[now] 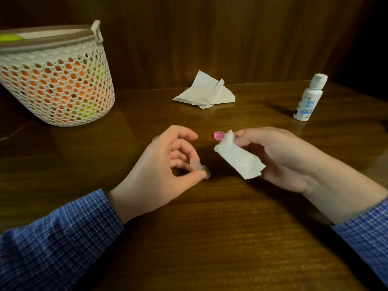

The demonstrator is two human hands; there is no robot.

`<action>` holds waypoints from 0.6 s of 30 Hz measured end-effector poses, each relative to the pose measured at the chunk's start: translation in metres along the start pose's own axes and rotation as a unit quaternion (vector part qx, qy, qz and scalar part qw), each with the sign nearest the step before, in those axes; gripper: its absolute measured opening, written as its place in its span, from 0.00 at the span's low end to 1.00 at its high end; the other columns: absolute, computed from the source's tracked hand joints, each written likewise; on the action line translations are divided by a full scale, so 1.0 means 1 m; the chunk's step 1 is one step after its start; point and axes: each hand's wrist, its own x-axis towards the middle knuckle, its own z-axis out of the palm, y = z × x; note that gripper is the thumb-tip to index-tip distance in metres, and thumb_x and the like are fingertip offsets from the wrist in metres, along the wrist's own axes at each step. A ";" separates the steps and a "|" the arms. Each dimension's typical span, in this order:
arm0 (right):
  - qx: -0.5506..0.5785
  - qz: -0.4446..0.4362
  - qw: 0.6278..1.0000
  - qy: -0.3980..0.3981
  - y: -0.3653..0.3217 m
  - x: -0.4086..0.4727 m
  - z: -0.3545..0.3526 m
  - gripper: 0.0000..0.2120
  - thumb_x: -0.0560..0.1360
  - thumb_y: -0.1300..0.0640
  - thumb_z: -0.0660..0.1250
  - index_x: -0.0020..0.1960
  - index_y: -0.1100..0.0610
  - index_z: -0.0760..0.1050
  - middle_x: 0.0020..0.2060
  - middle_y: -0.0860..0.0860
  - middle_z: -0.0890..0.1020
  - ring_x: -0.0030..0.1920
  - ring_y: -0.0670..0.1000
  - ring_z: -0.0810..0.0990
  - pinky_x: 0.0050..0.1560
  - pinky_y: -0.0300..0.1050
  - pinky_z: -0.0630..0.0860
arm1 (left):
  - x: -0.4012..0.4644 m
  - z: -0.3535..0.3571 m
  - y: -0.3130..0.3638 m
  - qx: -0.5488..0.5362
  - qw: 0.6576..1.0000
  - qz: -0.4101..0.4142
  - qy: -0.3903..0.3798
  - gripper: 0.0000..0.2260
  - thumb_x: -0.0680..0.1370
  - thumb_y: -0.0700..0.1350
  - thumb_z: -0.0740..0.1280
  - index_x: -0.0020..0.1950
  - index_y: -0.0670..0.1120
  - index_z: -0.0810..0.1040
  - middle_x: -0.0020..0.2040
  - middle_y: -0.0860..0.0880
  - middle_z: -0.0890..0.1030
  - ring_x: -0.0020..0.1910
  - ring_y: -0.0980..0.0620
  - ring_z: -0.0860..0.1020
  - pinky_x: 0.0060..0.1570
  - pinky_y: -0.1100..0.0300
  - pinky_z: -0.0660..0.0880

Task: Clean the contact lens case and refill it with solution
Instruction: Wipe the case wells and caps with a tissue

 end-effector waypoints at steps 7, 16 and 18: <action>-0.044 -0.082 0.995 0.018 0.001 0.007 -0.001 0.07 0.83 0.64 0.65 0.56 0.54 0.73 0.36 0.44 0.87 0.35 0.39 0.85 0.30 0.35 0.77 | -0.001 -0.005 -0.003 0.169 0.984 -0.003 -0.052 0.24 0.75 0.53 0.76 0.69 0.59 0.72 0.47 0.62 0.82 0.49 0.60 0.82 0.49 0.63 0.79; -0.178 -0.253 0.948 0.070 0.014 0.006 0.012 0.08 0.77 0.62 0.73 0.50 0.49 0.84 0.47 0.58 0.84 0.49 0.61 0.81 0.56 0.56 0.81 | 0.002 0.004 0.014 0.097 0.991 -0.085 0.028 0.16 0.74 0.65 0.65 0.54 0.58 0.82 0.47 0.63 0.80 0.49 0.65 0.77 0.42 0.70 0.70; -0.168 -0.301 0.936 0.074 0.016 0.005 0.012 0.09 0.76 0.62 0.74 0.50 0.49 0.84 0.45 0.59 0.84 0.46 0.65 0.79 0.51 0.60 0.82 | 0.007 0.013 0.018 0.003 0.994 -0.107 0.005 0.13 0.76 0.63 0.67 0.49 0.55 0.84 0.39 0.58 0.82 0.35 0.63 0.78 0.32 0.68 0.71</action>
